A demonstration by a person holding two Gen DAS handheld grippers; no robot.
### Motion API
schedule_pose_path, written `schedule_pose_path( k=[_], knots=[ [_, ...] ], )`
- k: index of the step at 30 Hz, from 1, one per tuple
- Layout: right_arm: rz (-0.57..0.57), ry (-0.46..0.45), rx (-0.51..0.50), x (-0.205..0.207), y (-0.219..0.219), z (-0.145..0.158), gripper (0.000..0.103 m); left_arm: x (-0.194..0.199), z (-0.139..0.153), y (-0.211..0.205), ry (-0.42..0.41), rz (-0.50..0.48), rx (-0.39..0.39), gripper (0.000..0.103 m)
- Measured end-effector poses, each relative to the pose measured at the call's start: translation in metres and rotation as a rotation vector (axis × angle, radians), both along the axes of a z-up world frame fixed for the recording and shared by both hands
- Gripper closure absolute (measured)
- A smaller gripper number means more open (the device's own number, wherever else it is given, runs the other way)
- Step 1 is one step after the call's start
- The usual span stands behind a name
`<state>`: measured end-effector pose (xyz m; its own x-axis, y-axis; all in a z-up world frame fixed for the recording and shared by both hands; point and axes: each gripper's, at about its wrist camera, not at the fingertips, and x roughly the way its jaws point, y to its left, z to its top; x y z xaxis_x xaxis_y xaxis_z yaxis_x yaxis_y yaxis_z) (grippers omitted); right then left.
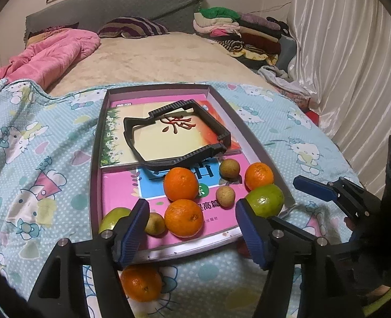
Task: Organize fruits
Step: 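Lower the green citrus and orange into the tray and open both grippers, then withdraw both open grippers from the tray over the remaining fruits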
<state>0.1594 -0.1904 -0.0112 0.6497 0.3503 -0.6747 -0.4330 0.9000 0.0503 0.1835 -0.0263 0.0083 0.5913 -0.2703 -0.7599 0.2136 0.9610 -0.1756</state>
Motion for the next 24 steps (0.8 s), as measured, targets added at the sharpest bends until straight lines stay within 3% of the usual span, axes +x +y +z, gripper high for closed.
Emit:
schedule_pose_path(
  k=[17,24],
  knots=[
    [-0.017,-0.032,0.053,-0.008,-0.009,0.012,0.025,-0.015,0.012,0.009,-0.031,0.04,0.005,0.012],
    [-0.019,-0.034,0.067,-0.011,-0.01,0.015,0.024,-0.023,0.016,0.012,-0.045,0.048,0.014,0.01]
  ],
)
